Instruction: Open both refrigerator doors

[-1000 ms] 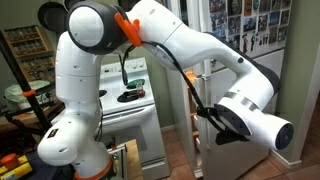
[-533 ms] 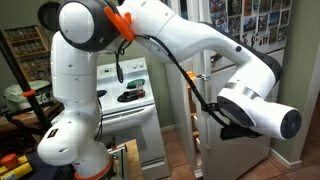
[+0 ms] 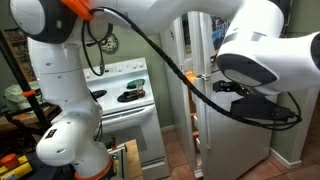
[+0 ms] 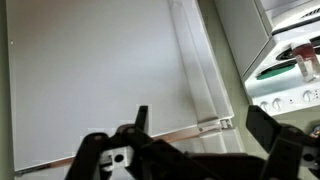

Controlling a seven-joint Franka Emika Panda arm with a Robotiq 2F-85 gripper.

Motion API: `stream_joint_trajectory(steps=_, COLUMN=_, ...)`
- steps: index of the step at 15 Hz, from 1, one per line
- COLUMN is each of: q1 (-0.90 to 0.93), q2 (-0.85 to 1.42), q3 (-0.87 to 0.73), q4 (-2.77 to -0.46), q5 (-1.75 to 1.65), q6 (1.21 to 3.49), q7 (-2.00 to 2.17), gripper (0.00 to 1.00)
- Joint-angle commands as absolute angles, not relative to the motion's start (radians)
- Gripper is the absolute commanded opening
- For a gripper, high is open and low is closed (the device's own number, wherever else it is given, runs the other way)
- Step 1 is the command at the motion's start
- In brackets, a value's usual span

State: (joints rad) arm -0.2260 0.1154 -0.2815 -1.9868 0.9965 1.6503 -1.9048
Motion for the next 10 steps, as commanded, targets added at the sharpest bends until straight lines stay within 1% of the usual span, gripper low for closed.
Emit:
stream_joint_trajectory(steps=1, q1=-0.267, q2=0.078, q3=-0.286, q4=-1.924, q5=0.905, q6=1.536, q7=-1.765, gripper=1.00)
stream_joint_trajectory(steps=6, q1=-0.316, q2=0.059, q3=-0.308, q4=-1.824, q5=0.873, q6=1.354, q7=-1.827, gripper=1.00)
stream_joint_trajectory(steps=10, q1=-0.352, q2=0.054, q3=-0.336, q4=-1.750, q5=0.887, q6=1.264, q7=-1.852, gripper=1.00)
